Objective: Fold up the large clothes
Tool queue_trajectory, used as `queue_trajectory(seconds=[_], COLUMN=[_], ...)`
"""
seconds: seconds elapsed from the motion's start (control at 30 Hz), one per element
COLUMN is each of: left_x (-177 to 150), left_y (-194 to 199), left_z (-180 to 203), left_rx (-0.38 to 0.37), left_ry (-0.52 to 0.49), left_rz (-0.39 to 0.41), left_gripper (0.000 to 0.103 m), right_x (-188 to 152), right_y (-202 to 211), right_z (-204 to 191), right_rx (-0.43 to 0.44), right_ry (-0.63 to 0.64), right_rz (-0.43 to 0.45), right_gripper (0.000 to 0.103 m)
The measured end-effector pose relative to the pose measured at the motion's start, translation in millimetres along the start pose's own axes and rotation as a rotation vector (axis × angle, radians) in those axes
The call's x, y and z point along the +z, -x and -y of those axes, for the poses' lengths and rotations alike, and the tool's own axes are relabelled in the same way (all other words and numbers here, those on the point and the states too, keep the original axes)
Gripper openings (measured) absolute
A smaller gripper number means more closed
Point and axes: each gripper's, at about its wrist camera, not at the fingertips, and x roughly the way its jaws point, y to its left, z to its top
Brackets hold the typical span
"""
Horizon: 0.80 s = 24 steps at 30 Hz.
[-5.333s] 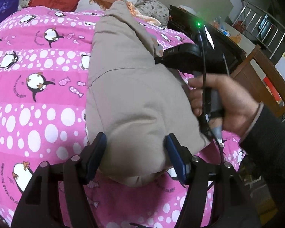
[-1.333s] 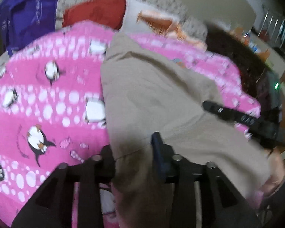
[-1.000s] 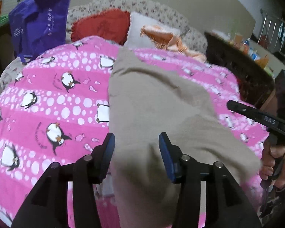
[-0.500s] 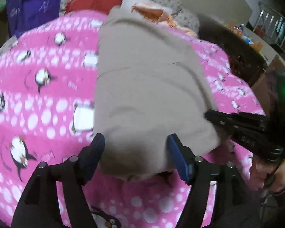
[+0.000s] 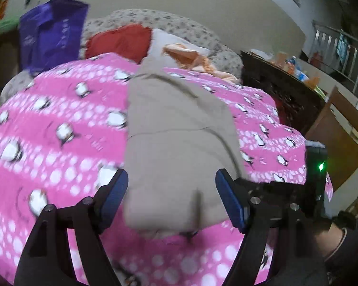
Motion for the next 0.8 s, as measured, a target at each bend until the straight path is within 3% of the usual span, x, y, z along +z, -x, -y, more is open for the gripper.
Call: queue_trajectory(seconds=[0.07, 0.2, 0.37, 0.47, 0.57, 0.63, 0.8], left_x=[3.1, -14.1, -26.7, -29.1, -32.1, -30.0, -28.0], left_y=[-12.8, -57.1, -58.5, -58.0, -58.1, -61.5, -61.4], left_z=[3.7, -11.6, -12.5, -11.1, -10.1, -9.5, -10.1], left_rx=[-0.007, 0.01, 0.035, 0.034, 0.031, 0.034, 0.029], left_ry=[0.002, 0.07, 0.044, 0.04, 0.026, 0.019, 0.024], left_rz=[0.001, -0.124, -0.071, -0.068, -0.069, -0.082, -0.084], left_gripper=[0.075, 0.076, 0.08, 0.086, 0.093, 0.103, 0.103], right_x=[-1.0, -1.9, -4.5, -4.5, -5.9, -6.3, -6.9], right_y=[0.7, 2.4, 6.5, 6.3, 6.7, 7.6, 7.7], right_z=[-3.4, -7.1, -15.8, -11.0, -3.3, -5.1, -6.3], right_rx=[-0.012, -0.022, -0.053, -0.021, 0.022, 0.012, 0.003], right_ry=[0.0, -0.015, 0.013, -0.011, -0.051, -0.043, -0.04], right_rz=[0.005, 0.014, 0.07, 0.07, 0.08, 0.083, 0.086], right_gripper=[0.0, 0.0, 0.0, 0.0, 0.0, 0.0, 0.0])
